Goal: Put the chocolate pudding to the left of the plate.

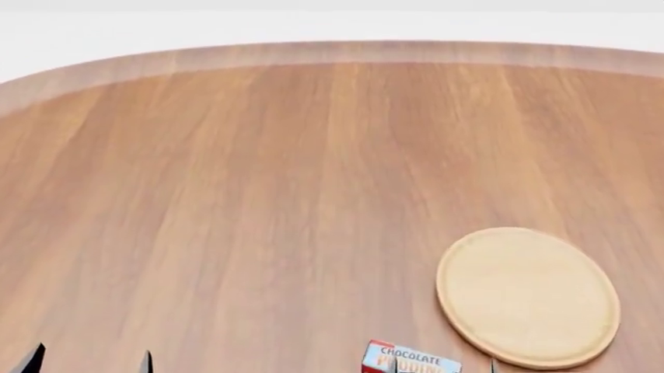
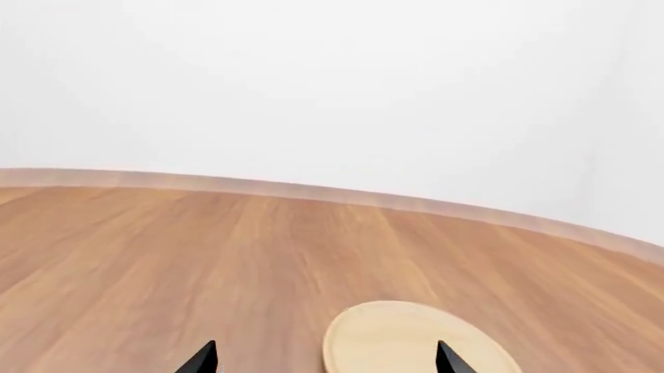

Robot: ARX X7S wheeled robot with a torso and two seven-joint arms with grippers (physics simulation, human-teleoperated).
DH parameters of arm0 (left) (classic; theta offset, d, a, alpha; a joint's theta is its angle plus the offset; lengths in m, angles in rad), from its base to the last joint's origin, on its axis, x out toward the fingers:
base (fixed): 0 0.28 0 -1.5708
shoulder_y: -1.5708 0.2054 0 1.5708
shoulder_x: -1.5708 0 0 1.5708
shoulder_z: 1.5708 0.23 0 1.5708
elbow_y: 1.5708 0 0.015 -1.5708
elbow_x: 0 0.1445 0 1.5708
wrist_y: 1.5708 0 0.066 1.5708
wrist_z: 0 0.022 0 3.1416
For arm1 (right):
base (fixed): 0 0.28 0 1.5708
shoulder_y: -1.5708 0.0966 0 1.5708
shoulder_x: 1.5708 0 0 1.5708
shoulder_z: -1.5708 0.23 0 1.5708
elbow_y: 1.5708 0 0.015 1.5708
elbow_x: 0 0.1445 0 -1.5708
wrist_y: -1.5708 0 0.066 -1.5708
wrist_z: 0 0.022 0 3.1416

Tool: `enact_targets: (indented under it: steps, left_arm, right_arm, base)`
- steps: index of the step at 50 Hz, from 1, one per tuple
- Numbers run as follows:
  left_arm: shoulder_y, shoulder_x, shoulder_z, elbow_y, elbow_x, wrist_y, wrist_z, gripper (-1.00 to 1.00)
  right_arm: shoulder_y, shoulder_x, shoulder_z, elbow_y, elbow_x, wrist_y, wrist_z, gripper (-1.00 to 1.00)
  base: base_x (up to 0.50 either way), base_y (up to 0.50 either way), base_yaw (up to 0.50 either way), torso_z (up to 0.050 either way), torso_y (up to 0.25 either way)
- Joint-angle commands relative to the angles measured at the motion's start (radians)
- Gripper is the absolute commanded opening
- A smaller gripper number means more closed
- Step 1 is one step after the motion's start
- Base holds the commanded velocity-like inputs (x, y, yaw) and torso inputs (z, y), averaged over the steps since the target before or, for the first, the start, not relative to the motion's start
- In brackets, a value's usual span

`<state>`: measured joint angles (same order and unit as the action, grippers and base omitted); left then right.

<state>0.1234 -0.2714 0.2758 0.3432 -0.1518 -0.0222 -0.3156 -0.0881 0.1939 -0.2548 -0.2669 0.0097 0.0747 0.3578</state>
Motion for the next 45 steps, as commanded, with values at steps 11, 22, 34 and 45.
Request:
enact_targets:
  steps: [11,22,34,45]
  left_arm:
    - [-0.002,-0.006,0.010,-0.004,-0.006,0.004,-0.005,1.00]
    - [-0.004,-0.009,0.012,-0.004,-0.009,0.006,-0.010,1.00]
    - [-0.002,-0.014,0.017,-0.001,-0.012,0.008,-0.014,1.00]
    - [-0.002,-0.019,0.019,0.003,-0.016,0.006,-0.018,1.00]
  right_arm:
    - [0.005,0.012,-0.014,0.008,0.011,-0.004,0.013,1.00]
    - [0.004,0.019,-0.018,-0.001,0.016,-0.002,0.020,1.00]
    - [0.004,0.025,-0.026,0.000,0.018,-0.004,0.026,1.00]
    - [0.006,0.030,-0.033,-0.003,0.022,-0.001,0.031,1.00]
  base:
    - [0.24,0.00,0.00,0.000,0.000]
    - [0.24,0.00,0.00,0.000,0.000]
    - [0.24,0.00,0.00,0.000,0.001]
    - [0.24,0.00,0.00,0.000,0.000]
